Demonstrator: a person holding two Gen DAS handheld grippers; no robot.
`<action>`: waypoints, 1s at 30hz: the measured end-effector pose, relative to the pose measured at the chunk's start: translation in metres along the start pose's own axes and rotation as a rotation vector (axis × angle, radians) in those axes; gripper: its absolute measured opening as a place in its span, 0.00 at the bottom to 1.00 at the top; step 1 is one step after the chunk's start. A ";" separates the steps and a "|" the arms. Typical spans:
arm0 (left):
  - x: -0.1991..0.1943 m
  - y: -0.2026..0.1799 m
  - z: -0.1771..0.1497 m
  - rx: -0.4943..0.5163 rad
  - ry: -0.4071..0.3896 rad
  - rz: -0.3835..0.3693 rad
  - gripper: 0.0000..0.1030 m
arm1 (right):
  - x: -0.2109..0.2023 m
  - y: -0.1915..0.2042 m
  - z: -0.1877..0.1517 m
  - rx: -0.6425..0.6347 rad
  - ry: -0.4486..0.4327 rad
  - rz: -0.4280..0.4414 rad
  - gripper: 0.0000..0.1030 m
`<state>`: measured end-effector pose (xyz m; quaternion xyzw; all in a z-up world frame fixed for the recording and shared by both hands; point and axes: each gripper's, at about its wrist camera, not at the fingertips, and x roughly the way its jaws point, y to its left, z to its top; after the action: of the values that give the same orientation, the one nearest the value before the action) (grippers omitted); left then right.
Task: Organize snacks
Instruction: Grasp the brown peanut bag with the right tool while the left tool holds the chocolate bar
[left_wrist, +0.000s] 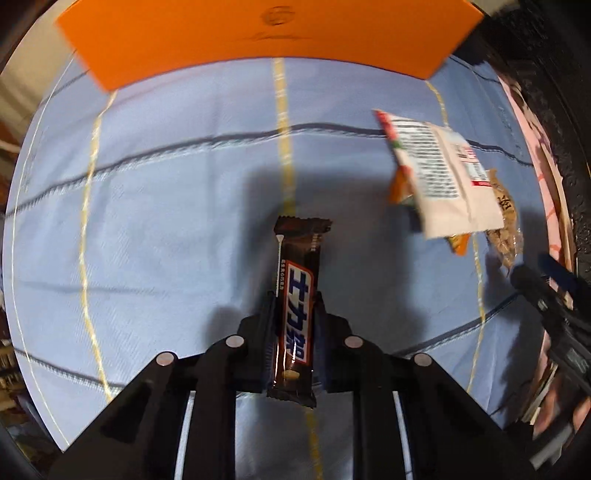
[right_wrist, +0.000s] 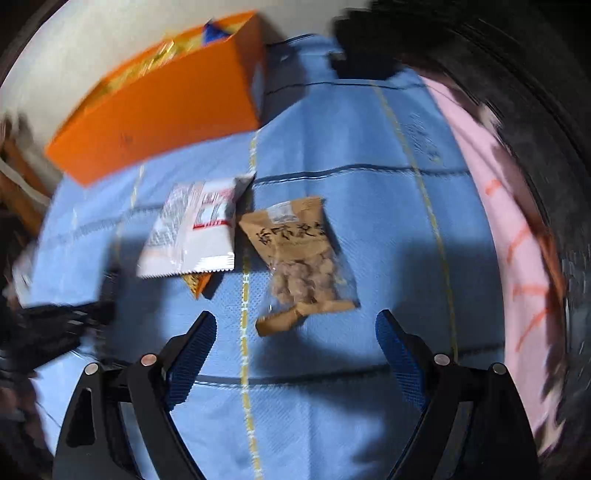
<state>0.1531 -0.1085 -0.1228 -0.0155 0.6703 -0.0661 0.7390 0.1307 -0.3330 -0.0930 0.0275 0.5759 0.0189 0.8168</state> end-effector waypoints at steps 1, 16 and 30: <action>-0.002 0.006 -0.003 -0.008 -0.001 -0.007 0.17 | 0.004 0.003 0.003 -0.025 0.002 -0.018 0.86; -0.009 0.046 -0.014 -0.008 -0.024 0.013 0.17 | 0.029 0.000 0.017 -0.037 0.070 -0.063 0.42; -0.026 0.050 -0.024 0.003 -0.049 0.067 0.17 | -0.038 0.024 -0.042 0.066 0.040 0.166 0.41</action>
<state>0.1302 -0.0541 -0.1050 0.0065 0.6521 -0.0417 0.7569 0.0781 -0.3108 -0.0697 0.1014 0.5884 0.0680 0.7993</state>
